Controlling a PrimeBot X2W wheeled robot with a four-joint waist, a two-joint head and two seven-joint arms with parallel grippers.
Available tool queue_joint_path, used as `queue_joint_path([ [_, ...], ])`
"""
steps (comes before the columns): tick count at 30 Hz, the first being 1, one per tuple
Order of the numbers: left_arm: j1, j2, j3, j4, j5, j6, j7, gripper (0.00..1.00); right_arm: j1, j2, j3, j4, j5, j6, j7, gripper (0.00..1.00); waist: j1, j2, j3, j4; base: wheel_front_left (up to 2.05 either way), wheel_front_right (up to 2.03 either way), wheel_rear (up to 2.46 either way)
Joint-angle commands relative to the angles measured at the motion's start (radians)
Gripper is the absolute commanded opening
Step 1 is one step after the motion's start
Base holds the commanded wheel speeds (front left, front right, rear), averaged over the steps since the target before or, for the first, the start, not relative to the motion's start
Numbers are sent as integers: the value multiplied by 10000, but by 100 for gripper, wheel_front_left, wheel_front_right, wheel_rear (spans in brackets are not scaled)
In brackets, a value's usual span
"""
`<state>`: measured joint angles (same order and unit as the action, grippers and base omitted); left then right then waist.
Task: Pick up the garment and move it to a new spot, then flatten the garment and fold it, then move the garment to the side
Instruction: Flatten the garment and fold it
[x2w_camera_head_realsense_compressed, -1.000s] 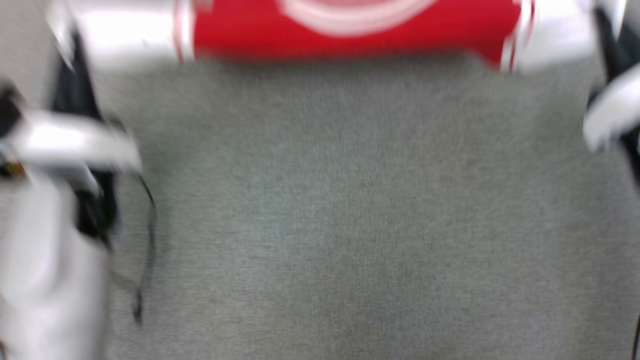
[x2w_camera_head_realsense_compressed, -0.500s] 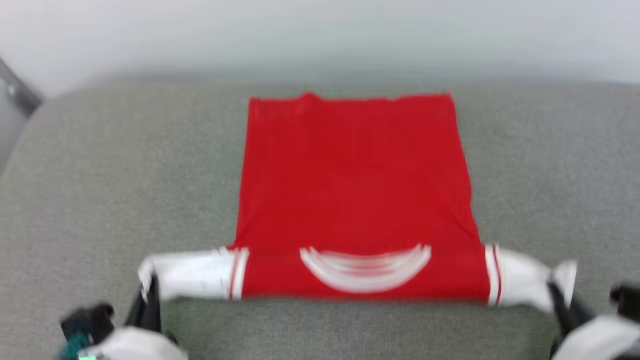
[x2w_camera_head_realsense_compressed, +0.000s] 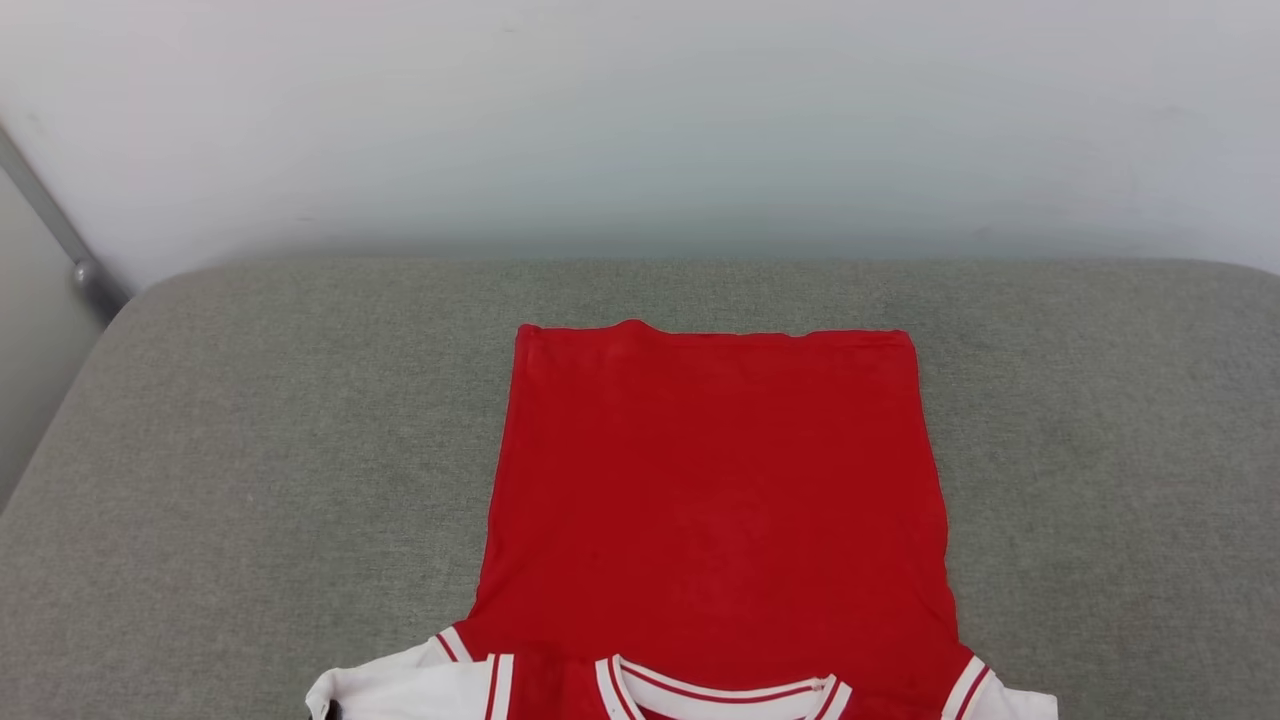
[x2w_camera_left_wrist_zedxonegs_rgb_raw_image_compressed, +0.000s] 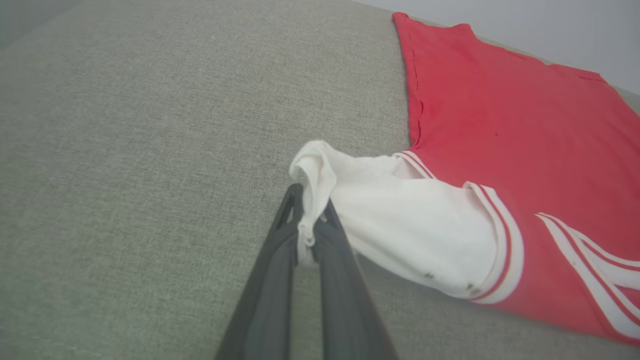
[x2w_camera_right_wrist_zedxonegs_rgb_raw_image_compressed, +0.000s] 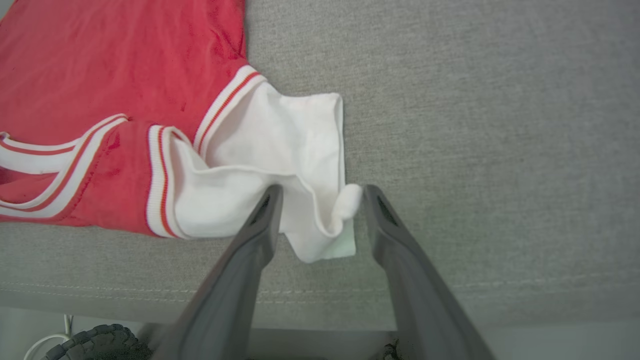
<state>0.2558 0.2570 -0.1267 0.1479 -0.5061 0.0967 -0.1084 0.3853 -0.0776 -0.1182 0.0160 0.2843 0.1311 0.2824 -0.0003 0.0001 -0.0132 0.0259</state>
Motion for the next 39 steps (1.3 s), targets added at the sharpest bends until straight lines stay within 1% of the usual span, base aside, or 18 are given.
queue_joint_path([
  [1, 60, 38, -17, -100, 28, 15, 17, 0, -127, -68, -64, -178, 107, -7, 0, 100, 3, -1, -2, 18, 0, 0, 0],
  [4, -88, 47, -72, -274, 89, 44, -33, 0, -638, -180, -329, -489, 107, -7, 55, 100, 3, -1, 33, 73, 0, 0, 0],
  [7, -244, 49, -105, -443, 136, 80, -82, 0, -1570, -314, -755, -427, 179, -7, 160, 100, 3, -1, 175, 111, 0, 0, 0],
  [9, -419, 118, -166, -614, 316, 87, -203, 0, -2481, -485, -1024, -67, 184, -7, 271, 100, 3, -1, 415, 135, 0, 0, 0],
  [11, -669, 41, -353, -805, 409, -49, -319, 0, -3493, -583, -1215, 393, 268, -6, 402, 100, 3, -1, 781, 285, 0, 0, 0],
  [13, -927, 39, -485, -880, 559, -89, -436, 0, -4561, -752, -1290, 974, 262, -6, 626, 100, 3, -1, 1134, 462, 0, 0, 0],
  [17, -1676, -128, -707, -1037, 693, -247, -712, 0, -6791, -1095, -1365, 2239, 439, -6, 1441, 100, 3, -1, 1975, 899, 0, 0, 0],
  [19, -2050, -208, -812, -1084, 762, -319, -829, 0, -7836, -1280, -1282, 2875, 532, -6, 2088, 100, 3, -1, 2400, 1129, 0, 0, 0],
  [20, -2245, -264, -886, -1131, 804, -358, -874, 0, -8337, -1484, -1234, 3113, 413, -6, 2455, 100, 3, -1, 2656, 1270, 0, 0, 0],
  [23, -2749, -374, -1043, -1255, 903, -495, -1014, 0, -9804, -1770, -1003, 3781, 251, -6, 3618, 100, 3, -1, 3260, 1599, 0, 0, 0],
  [24, -2749, -374, -1043, -1255, 903, -495, -1014, 0, -9804, -1770, -1003, 3781, 251, -6, 3618, 100, 3, -1, 3260, 1599, 0, 0, 0],
  [28, -3317, -559, -1257, -1368, 1007, -659, -1178, 0, -11358, -1999, -909, 4487, 10, -6, 5236, 100, 3, -1, 3951, 1956, 0, 0, 0],
  [31, -3627, -681, -1409, -1428, 1082, -763, -1267, 0, -12213, -2048, -1015, 4926, -258, -6, 6063, 100, 3, -1, 4318, 2181, 0, 0, 0],
  [34, -3851, -772, -1513, -1396, 1109, -851, -1341, 0, -12699, -2057, -1165, 5289, -624, -6, 6466, 100, 3, -1, 4576, 2370, 0, 0, 0],
  [36, -3969, -856, -1579, -1365, 1132, -927, -1383, 0, -12923, -2055, -1310, 5483, -729, -6, 6499, 100, 3, -1, 4712, 2489, 0, 0, 0],
  [39, -4087, -937, -1607, -1351, 1144, -968, -1440, 0, -12986, -1879, -1563, 5891, -927, -6, 6758, 100, 3, -1, 4901, 2569, 0, 0, 0],
])
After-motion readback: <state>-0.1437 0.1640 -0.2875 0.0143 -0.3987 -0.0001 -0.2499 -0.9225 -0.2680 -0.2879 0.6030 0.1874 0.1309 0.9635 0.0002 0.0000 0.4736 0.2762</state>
